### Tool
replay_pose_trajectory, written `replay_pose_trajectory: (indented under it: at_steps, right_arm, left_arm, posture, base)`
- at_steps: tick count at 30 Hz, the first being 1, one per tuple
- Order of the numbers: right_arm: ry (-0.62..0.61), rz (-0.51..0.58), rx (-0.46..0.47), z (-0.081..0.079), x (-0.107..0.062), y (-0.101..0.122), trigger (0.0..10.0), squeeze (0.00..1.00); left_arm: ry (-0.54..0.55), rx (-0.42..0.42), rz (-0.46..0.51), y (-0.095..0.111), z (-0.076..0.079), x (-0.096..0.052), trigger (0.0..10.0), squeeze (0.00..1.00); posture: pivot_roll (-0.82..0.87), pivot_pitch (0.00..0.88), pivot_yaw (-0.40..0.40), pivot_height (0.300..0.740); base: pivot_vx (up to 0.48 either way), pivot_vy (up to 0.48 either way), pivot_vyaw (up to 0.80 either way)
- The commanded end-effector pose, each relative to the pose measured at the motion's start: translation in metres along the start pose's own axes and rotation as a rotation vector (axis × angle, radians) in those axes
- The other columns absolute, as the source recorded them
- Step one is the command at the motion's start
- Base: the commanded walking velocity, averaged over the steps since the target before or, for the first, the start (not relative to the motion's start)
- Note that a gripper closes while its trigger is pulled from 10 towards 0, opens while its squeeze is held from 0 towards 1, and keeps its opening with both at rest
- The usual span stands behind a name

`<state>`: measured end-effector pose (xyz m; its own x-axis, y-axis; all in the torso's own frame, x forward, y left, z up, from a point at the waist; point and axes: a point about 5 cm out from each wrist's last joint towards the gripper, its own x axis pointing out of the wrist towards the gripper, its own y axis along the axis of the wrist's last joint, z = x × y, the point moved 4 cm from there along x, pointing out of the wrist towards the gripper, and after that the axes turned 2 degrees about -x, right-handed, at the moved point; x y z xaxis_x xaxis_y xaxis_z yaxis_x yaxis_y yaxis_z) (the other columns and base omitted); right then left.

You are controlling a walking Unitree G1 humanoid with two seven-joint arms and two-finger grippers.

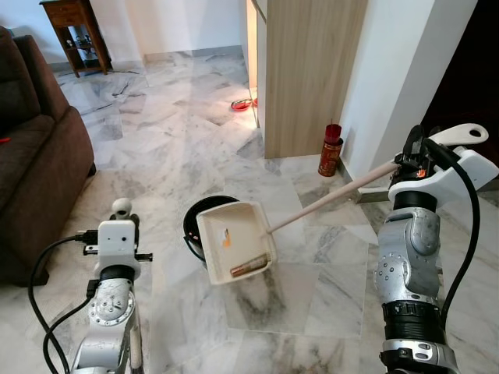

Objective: Sweep floor

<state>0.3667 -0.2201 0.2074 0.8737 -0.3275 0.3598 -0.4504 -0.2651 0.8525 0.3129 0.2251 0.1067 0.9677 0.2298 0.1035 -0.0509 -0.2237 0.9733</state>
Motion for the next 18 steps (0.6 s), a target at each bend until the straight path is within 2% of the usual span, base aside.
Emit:
replay_pose_trajectory:
  at_steps: [1,8,18]
  right_arm:
    - [0.026,0.083,0.048,-0.012,0.007,0.022,10.0,0.0]
    - [0.043,0.086,0.057,-0.016,0.008,0.025,10.0,0.0]
    - [0.048,0.081,0.055,-0.016,0.008,0.025,10.0,0.0]
  left_arm:
    - [-0.001,0.064,0.084,0.016,-0.003,0.001,10.0,0.0]
    - [-0.017,0.053,0.093,0.018,0.004,0.0,10.0,0.0]
    - [-0.03,0.063,0.096,0.019,0.009,-0.001,10.0,0.0]
  posture:
    - [0.02,0.0,0.06,0.74]
    - [0.02,0.0,0.054,0.74]
    - [0.02,0.0,0.05,0.74]
  base:
    - [0.0,0.0,0.0]
    - [0.0,0.0,0.0]
    - [0.257,0.0,0.0]
